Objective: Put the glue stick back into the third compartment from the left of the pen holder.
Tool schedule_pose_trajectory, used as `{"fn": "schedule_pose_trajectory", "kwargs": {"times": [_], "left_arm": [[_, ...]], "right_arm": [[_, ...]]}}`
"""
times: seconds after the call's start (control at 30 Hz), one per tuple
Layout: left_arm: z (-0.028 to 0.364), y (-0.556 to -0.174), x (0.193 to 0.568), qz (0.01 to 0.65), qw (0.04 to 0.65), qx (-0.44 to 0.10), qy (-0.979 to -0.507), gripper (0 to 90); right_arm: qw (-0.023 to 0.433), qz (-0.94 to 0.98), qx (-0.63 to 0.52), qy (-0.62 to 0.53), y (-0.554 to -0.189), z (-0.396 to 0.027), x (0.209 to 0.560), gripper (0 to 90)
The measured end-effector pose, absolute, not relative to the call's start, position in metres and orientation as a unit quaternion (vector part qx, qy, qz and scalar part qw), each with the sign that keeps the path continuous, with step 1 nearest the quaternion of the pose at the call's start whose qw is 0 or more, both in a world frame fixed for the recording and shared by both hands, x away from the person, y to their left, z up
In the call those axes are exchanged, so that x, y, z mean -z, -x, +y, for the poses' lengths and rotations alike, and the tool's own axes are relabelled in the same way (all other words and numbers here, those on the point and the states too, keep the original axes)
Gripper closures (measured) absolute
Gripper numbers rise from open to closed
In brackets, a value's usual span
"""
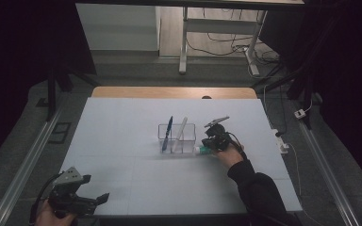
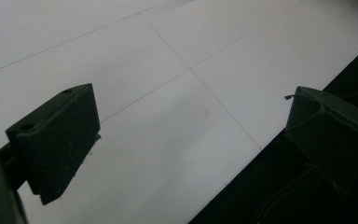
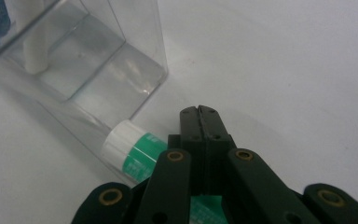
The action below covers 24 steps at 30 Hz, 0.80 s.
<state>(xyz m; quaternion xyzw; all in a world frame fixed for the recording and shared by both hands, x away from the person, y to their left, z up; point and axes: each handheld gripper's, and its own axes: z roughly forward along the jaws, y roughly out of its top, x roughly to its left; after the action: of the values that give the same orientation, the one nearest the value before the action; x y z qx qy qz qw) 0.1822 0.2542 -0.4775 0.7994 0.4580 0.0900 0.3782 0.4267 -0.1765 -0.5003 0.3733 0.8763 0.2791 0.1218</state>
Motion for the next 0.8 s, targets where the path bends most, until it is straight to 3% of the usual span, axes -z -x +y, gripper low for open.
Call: {"fn": "schedule_pose_trajectory", "kwargs": {"times": [0.5,0.8], "left_arm": [[0.253,-0.182,0.477,0.458,0.377,-0.091,-0.8,3.0],[0.254,-0.183,0.478,0.459,0.378,-0.091,-0.799,3.0]], "right_arm": [[0.102,0.886,-0.266,-0.366,-0.402,-0.188,0.501,89.0],[0.127,0.879,-0.272,-0.369,-0.389,-0.214,0.484,88.5]]}}
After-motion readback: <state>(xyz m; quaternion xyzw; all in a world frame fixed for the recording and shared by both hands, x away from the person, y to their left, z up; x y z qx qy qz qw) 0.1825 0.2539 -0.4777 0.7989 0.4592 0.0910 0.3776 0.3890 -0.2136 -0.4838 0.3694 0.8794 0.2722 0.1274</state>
